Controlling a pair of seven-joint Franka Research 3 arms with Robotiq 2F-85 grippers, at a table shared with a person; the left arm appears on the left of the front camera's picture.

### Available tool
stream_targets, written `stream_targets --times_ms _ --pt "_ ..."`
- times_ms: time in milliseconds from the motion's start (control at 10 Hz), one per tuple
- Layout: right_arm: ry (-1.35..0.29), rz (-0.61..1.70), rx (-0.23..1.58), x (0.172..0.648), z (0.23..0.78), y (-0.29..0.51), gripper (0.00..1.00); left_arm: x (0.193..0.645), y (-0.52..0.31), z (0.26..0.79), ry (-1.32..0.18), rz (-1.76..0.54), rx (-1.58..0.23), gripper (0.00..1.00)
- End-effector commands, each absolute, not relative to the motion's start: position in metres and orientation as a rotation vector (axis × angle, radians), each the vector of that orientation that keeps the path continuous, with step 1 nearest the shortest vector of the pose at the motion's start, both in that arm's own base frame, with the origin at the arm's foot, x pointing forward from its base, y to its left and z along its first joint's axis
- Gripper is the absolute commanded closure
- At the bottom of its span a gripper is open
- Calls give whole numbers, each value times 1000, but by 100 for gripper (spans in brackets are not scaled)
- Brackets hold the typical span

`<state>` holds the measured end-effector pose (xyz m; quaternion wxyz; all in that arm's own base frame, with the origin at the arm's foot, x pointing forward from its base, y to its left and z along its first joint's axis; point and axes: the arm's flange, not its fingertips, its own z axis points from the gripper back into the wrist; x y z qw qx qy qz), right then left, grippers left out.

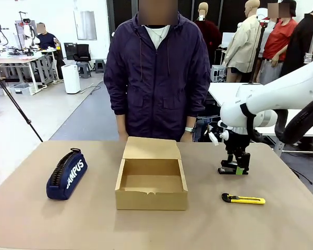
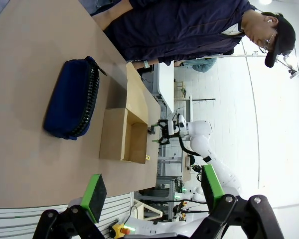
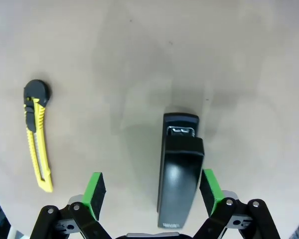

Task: Pack the items into the box.
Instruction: Pick up the item indicated by the person and place it inside the Mailer Box.

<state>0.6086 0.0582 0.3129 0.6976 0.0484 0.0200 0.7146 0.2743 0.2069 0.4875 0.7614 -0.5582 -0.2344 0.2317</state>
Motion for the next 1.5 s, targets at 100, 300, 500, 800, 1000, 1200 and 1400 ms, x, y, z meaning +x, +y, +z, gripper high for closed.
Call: stream_targets --times_ms 100,300,500,800,1000,1200,1400 --pt "49 1557 189 614 297 60 0 275 207 488 -529 491 -1231 0" --pt "34 1545 192 613 295 58 0 275 207 488 -529 491 -1231 0" --pt "45 1531 248 614 293 56 58 275 207 488 -529 491 -1231 0" --pt "48 1512 241 614 296 53 100 275 207 488 -529 491 -1231 0" --pt "47 1516 245 614 297 52 100 275 207 488 -529 491 -1231 0" --pt "52 1528 253 614 297 53 100 275 207 488 -529 491 -1231 0" --pt "60 1534 268 614 297 54 100 275 207 488 -529 491 -1231 0"
